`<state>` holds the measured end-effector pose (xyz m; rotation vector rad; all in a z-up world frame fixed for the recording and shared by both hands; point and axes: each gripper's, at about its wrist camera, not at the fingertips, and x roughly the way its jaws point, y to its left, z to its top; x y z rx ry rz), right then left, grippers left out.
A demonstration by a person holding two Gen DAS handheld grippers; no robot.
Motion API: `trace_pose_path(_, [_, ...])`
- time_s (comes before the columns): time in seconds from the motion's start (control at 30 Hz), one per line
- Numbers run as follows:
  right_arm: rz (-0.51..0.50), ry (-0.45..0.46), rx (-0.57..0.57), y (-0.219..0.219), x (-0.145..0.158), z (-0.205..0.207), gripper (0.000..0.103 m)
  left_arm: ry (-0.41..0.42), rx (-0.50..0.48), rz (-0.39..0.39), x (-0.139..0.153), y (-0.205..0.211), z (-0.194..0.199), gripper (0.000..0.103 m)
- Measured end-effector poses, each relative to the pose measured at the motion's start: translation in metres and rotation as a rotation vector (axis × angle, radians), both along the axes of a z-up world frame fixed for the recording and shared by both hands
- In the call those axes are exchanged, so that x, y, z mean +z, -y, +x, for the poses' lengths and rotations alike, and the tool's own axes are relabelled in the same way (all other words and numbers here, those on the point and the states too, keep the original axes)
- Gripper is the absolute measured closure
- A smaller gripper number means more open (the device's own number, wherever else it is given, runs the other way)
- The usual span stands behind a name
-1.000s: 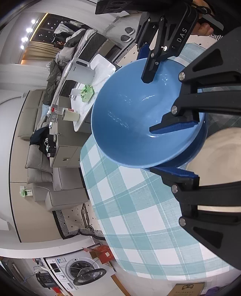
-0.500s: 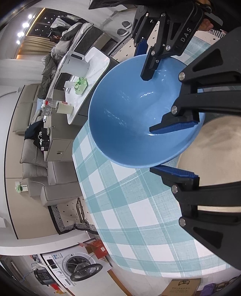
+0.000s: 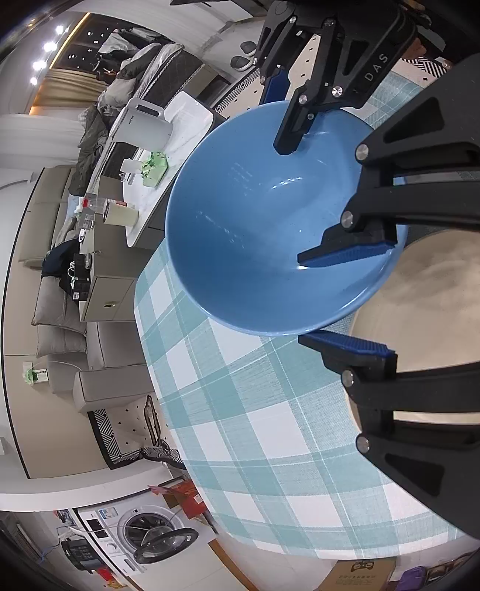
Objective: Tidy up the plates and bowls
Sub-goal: 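Lower the light blue bowl into the nested dark blue bowls with both grippers, then open both grippers to release the light blue bowl, then close both grippers on the rim of the stacked blue bowls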
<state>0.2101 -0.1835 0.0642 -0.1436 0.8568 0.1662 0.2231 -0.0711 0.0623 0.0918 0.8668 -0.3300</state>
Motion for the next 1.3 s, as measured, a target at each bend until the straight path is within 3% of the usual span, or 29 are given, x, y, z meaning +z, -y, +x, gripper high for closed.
trace_pose_path(0.4, [0.022, 0.031, 0.025, 0.006, 0.002, -0.003, 0.057, -0.019, -0.010, 0.005, -0.010, 0.004, 0.000, 0.062])
trace_pose_path(0.53, [0.059, 0.047, 0.031, 0.011, 0.006, -0.004, 0.051, 0.003, -0.018, -0.003, -0.006, 0.004, -0.003, 0.050])
trace_pose_path(0.7, [0.160, 0.082, 0.049, 0.024, 0.015, -0.010, 0.016, 0.033, -0.002, 0.000, 0.002, -0.001, -0.007, 0.036])
trace_pose_path(0.77, [0.236, 0.080, 0.069, 0.031, 0.018, -0.011, 0.013, 0.051, 0.014, -0.024, 0.005, -0.006, -0.007, 0.017])
trace_pose_path(0.87, [0.297, 0.092, 0.077, 0.039, 0.023, -0.012, 0.003, 0.063, 0.027, -0.078, 0.007, -0.017, -0.007, 0.011])
trace_pose_path(1.0, [0.299, 0.101, 0.058, 0.044, 0.024, -0.010, 0.001, 0.050, 0.071, -0.093, 0.005, -0.027, -0.003, 0.004])
trace_pose_path(1.3, [0.351, 0.033, 0.028, 0.059, 0.010, 0.001, 0.001, 0.052, 0.099, -0.124, 0.000, -0.036, -0.003, 0.004])
